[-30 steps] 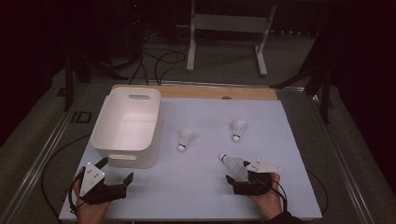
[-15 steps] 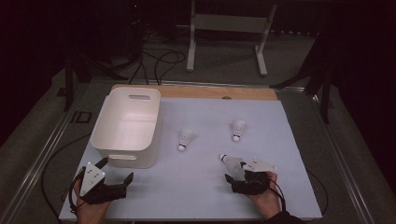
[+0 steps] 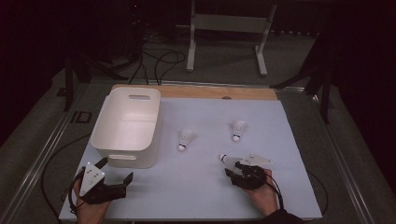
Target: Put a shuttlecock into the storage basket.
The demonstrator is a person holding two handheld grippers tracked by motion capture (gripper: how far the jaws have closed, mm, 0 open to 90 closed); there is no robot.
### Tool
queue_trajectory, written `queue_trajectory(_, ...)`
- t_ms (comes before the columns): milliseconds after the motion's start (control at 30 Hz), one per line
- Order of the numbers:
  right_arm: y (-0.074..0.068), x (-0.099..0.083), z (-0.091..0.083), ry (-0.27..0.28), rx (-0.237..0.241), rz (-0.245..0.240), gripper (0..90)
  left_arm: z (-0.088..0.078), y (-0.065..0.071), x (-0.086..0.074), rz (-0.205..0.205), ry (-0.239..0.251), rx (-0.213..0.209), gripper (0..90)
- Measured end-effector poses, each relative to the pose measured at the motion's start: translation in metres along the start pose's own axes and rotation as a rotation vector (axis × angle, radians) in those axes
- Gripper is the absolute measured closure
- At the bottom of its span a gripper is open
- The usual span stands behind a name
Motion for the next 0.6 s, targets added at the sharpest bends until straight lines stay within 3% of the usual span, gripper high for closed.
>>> queue_trajectory(167, 0.000, 0.002, 0.005, -0.018, -0.007, 0.007, 55.3, 0.000, 0.000, 0.000, -0.002, 0.000, 0.000, 0.3)
queue_trajectory(267, 0.000, 0.003, 0.010, -0.033, 0.000, 0.012, 67.7, 0.000, 0.000, 0.000, -0.002, 0.002, 0.001, 0.3)
queue_trajectory(300, 0.000, 0.003, 0.010, -0.033, 0.000, 0.012, 67.7, 0.000, 0.000, 0.000, -0.002, 0.002, 0.001, 0.3)
queue_trajectory(333, 0.001, 0.004, 0.012, -0.037, 0.006, 0.012, 74.0, 0.000, 0.000, 0.000, -0.002, 0.001, 0.002, 0.3)
queue_trajectory(433, 0.000, 0.004, 0.014, -0.037, 0.008, 0.017, 78.8, 0.000, 0.000, 0.000, -0.003, 0.001, 0.002, 0.3)
queue_trajectory(500, 0.002, 0.005, 0.015, -0.033, 0.000, 0.021, 87.1, 0.000, 0.000, 0.000, -0.002, 0.000, 0.001, 0.3)
queue_trajectory(600, 0.003, 0.006, 0.015, -0.031, -0.009, 0.025, 89.2, 0.000, 0.000, 0.000, -0.002, 0.000, 0.001, 0.3)
Point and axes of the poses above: each handheld gripper's, and its own axes: z roughly forward along the jaws, x roughly out of its top, y roughly to its right, the point moved 5 cm from there along z, roughly forward along the jaws, and after that the axes turned 2 degrees about -x, right-handed, at the moved point
